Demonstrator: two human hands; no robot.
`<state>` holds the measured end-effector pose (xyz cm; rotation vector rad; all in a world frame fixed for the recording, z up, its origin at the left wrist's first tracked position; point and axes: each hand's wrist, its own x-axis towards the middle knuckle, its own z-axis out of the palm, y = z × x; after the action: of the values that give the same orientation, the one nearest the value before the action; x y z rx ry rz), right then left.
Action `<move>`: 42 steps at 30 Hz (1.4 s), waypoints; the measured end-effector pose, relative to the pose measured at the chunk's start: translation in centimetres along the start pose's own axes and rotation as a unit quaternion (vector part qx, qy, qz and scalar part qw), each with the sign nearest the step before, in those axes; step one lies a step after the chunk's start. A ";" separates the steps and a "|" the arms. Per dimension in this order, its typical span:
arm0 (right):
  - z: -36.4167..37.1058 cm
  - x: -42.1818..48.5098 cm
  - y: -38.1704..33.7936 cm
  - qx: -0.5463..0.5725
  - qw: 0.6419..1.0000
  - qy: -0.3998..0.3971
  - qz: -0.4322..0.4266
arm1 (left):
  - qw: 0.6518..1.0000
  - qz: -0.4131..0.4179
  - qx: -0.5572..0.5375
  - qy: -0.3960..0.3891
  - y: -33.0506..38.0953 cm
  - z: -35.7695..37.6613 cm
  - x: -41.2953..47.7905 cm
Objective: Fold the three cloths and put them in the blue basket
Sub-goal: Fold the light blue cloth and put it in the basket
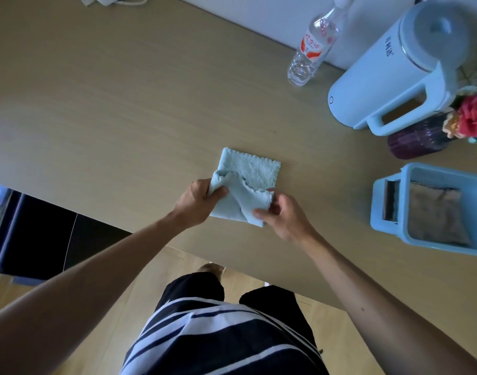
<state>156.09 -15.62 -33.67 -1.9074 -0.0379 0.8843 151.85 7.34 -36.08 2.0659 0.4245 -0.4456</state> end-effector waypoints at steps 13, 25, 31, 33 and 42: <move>-0.7 4.5 0.4 -0.071 0.980 0.187 0.015 | 0.999 -0.039 -0.016 0.025 0.4 -0.3 2.9; -0.2 6.5 0.3 -0.164 0.948 0.264 0.062 | 0.984 0.013 0.104 0.142 0.5 0.8 3.0; 2.2 5.1 -0.5 -0.344 0.878 0.302 -0.140 | 0.890 0.320 0.305 0.110 0.9 1.4 3.4; 4.0 5.2 0.3 -0.386 0.889 0.220 -0.116 | 0.879 0.315 0.355 0.045 -0.1 2.3 4.2; 3.8 4.8 4.2 -0.533 0.830 0.138 -0.084 | 0.888 0.258 0.381 -0.005 -1.8 2.6 4.9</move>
<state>155.89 -12.97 -40.62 -2.9924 -0.6352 0.4448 154.95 6.60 -41.01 2.8030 -0.3890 -0.3161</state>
